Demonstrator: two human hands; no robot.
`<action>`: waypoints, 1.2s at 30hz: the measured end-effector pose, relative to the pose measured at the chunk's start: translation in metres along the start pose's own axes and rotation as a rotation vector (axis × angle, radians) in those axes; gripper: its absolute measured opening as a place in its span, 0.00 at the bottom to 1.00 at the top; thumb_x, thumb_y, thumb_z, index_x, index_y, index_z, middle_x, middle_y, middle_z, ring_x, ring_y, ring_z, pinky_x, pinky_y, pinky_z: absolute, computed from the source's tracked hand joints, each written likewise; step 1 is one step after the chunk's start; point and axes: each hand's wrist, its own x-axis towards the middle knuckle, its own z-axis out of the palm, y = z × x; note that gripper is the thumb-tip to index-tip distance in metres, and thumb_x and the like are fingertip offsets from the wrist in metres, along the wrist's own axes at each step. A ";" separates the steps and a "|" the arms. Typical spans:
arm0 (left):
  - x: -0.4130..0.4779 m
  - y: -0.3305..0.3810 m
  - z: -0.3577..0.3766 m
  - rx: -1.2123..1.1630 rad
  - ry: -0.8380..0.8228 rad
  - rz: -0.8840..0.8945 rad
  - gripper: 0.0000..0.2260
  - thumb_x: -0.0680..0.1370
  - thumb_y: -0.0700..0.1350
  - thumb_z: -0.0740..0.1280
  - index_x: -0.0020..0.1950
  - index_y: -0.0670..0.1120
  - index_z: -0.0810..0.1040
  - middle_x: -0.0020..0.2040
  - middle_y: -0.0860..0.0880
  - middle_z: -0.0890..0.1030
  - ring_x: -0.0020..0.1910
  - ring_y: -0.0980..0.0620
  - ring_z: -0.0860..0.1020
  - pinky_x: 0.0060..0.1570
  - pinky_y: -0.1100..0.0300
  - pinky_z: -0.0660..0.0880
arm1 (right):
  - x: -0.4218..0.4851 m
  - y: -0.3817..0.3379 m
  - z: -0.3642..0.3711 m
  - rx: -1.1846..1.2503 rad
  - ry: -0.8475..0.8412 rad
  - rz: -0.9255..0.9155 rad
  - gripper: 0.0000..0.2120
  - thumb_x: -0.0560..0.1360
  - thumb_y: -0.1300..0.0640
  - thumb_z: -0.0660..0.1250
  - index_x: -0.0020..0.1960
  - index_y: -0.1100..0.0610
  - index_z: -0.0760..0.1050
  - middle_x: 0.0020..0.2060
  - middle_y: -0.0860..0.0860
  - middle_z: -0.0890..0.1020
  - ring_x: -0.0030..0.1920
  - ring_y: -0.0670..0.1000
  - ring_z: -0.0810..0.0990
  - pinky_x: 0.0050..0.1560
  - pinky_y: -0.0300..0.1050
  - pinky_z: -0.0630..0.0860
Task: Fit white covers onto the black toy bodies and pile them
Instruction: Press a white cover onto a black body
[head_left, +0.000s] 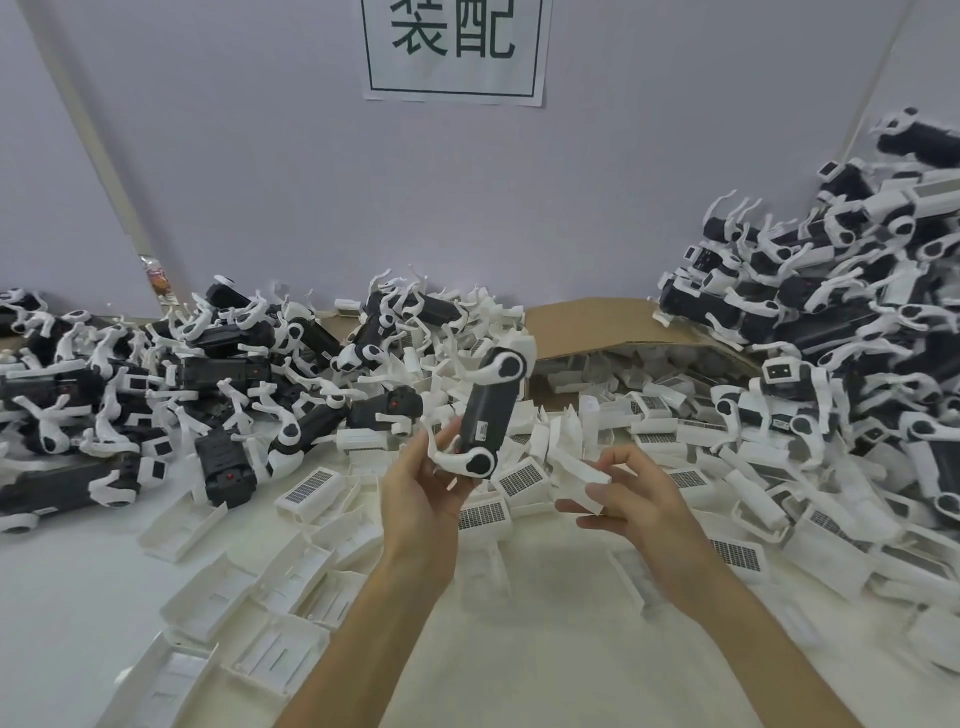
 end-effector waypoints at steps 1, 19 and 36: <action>-0.003 0.000 0.003 -0.041 -0.018 -0.038 0.15 0.81 0.44 0.64 0.39 0.44 0.86 0.39 0.46 0.85 0.31 0.53 0.81 0.32 0.59 0.80 | 0.000 0.000 0.000 0.008 -0.002 0.000 0.07 0.78 0.70 0.63 0.49 0.61 0.69 0.52 0.59 0.85 0.48 0.63 0.86 0.47 0.47 0.82; -0.018 -0.020 0.004 0.540 -0.288 -0.021 0.20 0.67 0.49 0.80 0.40 0.37 0.74 0.41 0.40 0.76 0.39 0.48 0.75 0.40 0.61 0.77 | -0.001 0.000 -0.001 0.071 -0.007 -0.078 0.19 0.76 0.70 0.66 0.63 0.56 0.79 0.53 0.55 0.85 0.47 0.57 0.86 0.43 0.41 0.81; -0.023 -0.025 0.006 0.675 -0.358 -0.025 0.11 0.75 0.40 0.75 0.56 0.51 0.84 0.50 0.49 0.85 0.38 0.51 0.81 0.43 0.62 0.79 | 0.000 0.000 -0.002 -0.032 0.046 -0.092 0.23 0.67 0.40 0.70 0.56 0.53 0.84 0.51 0.59 0.85 0.45 0.57 0.80 0.50 0.55 0.77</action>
